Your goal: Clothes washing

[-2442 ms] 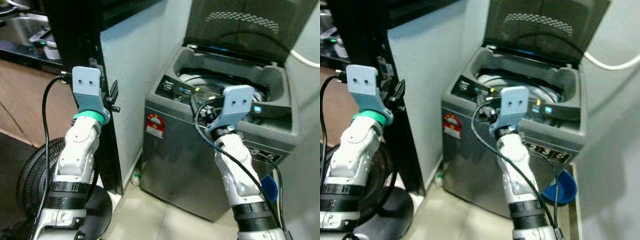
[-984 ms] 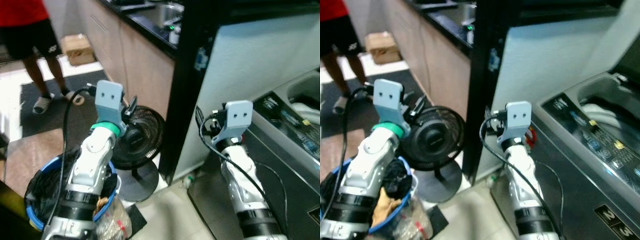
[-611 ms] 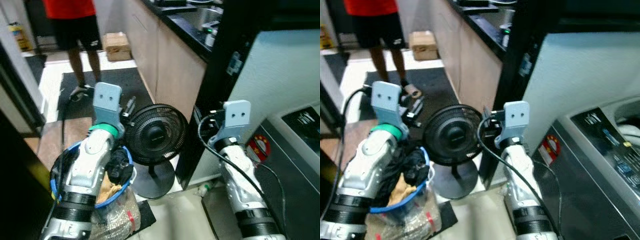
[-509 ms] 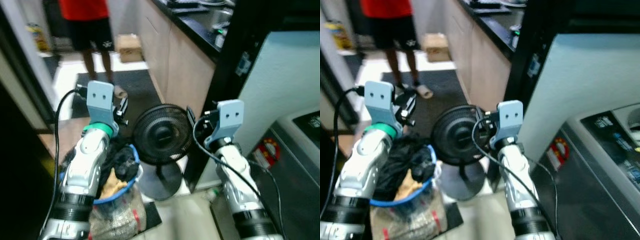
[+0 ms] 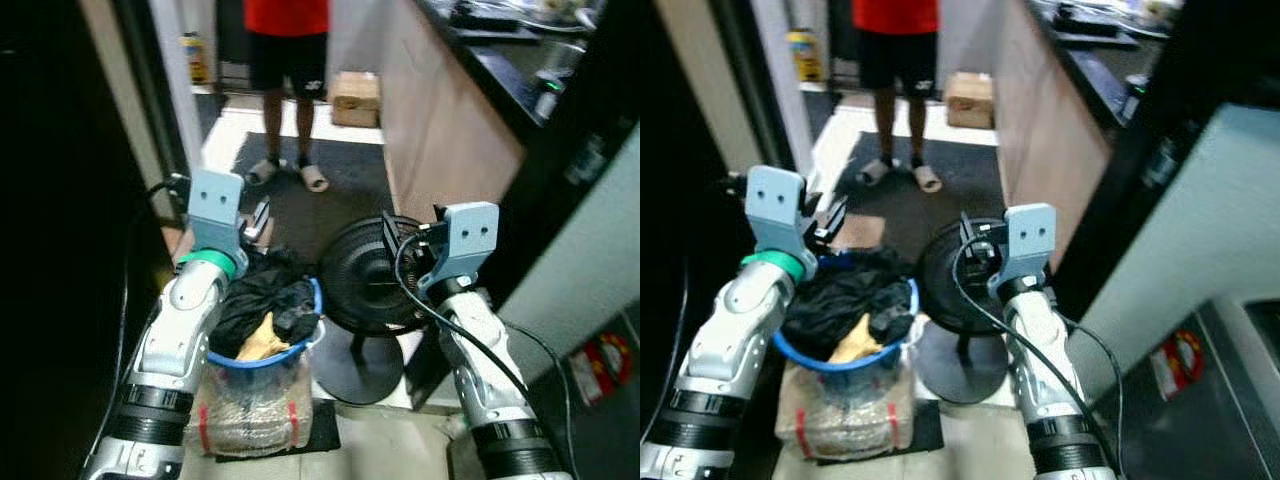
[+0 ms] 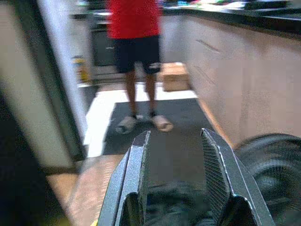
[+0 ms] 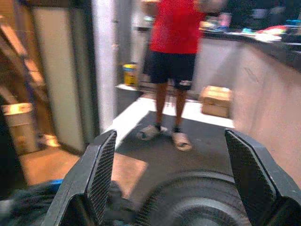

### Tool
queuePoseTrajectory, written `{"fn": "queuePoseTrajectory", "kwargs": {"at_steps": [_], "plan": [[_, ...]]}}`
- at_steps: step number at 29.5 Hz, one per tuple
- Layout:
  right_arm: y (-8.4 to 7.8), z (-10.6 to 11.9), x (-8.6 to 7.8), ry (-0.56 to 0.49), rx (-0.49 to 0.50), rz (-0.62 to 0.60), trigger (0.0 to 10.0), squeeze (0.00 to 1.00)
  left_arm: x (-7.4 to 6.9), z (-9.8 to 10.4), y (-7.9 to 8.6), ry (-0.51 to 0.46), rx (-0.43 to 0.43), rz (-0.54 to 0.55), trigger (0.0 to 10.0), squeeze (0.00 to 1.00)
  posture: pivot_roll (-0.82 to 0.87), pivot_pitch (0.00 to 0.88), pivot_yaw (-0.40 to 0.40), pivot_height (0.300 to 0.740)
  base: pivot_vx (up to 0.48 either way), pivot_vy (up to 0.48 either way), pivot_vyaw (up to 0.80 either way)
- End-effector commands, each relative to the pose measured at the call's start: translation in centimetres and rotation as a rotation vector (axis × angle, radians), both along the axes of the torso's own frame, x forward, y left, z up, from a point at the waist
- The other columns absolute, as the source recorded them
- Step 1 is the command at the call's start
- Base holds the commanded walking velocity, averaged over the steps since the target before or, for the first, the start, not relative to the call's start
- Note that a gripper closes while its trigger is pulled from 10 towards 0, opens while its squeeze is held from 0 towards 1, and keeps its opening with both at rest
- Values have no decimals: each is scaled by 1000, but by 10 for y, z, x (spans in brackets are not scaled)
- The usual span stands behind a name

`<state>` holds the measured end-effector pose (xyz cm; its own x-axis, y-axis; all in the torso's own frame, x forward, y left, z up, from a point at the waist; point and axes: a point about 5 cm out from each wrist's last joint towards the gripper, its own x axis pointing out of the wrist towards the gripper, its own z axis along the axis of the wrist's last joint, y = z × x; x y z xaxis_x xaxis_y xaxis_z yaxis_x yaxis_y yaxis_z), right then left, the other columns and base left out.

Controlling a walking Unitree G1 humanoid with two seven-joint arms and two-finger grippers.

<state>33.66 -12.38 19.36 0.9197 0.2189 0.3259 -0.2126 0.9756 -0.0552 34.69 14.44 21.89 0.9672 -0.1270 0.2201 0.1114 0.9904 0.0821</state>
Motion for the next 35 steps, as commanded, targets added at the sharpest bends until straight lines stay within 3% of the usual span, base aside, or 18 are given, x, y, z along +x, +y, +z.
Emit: {"fn": "queuePoseTrajectory", "kwargs": {"at_steps": [1,13,16,20,35], "plan": [[-3,-5,-1,16,8,-2,10000,0,0,-5,-2,16,8,3,10000,0,82,3,-13,740,0,0,794],[-3,-6,-1,20,12,-5,10000,0,1,-9,1,22,21,33,10000,0,81,10,-13,740,0,0,786],[-7,-22,1,92,56,-47,10000,0,3,-20,4,47,49,68,10000,0,79,11,-13,740,391,0,0],[-8,-30,-1,116,44,-53,10000,0,3,-25,4,61,54,75,10000,0,78,11,-14,740,431,0,0],[-13,-35,0,136,31,-77,10000,0,5,-28,1,77,45,71,10000,0,70,11,-10,740,383,0,-53]]}}
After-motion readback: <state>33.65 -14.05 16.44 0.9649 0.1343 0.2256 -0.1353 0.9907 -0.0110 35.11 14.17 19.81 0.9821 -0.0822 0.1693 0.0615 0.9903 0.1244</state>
